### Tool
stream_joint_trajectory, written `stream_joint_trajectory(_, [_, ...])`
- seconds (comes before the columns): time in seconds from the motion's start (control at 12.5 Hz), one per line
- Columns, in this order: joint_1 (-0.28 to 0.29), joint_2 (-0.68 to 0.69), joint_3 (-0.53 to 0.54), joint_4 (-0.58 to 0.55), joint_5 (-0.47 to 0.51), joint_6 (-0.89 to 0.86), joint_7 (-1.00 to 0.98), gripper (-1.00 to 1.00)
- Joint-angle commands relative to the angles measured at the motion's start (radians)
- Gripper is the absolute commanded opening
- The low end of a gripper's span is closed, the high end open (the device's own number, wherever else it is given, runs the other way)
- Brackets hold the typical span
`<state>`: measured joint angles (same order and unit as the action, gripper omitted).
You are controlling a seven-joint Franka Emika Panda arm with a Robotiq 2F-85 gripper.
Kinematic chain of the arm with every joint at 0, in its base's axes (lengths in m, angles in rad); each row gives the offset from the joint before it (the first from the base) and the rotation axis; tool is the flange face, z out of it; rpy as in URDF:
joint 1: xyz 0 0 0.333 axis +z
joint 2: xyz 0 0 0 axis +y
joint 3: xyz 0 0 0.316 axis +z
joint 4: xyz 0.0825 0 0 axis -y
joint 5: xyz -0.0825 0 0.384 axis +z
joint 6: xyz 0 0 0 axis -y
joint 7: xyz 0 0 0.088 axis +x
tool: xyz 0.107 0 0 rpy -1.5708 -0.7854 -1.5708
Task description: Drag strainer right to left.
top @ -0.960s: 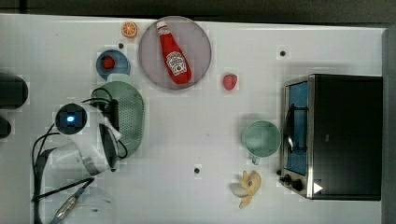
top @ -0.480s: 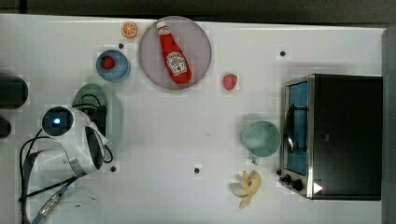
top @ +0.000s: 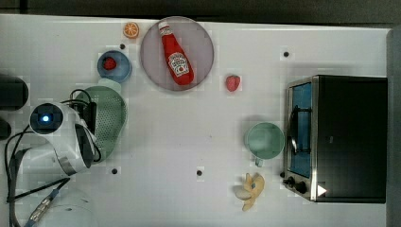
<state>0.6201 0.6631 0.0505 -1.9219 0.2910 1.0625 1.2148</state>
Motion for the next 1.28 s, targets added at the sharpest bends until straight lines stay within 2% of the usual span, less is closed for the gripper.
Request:
stream_joint_trajectory(0.08, [0.045, 0.043, 0.021, 0.052, -0.018, 0.004, 0.069, 1.0])
stream_joint_trajectory(0.4, [0.056, 0.007, -0.004, 0.053, -0.024, -0.015, 0.049, 1.0])
stream_joint_trajectory(0.72, [0.051, -0.183, -0.078, 0.028, -0.035, -0.222, -0.197, 1.0])
stream_joint_trajectory(1.04, [0.036, -0.426, -0.266, 0.033, -0.071, -0.388, -0.486, 1.0])
stream_joint_trajectory(1.28, [0.015, -0.57, -0.45, 0.042, -0.171, -0.501, -0.708, 1.0])
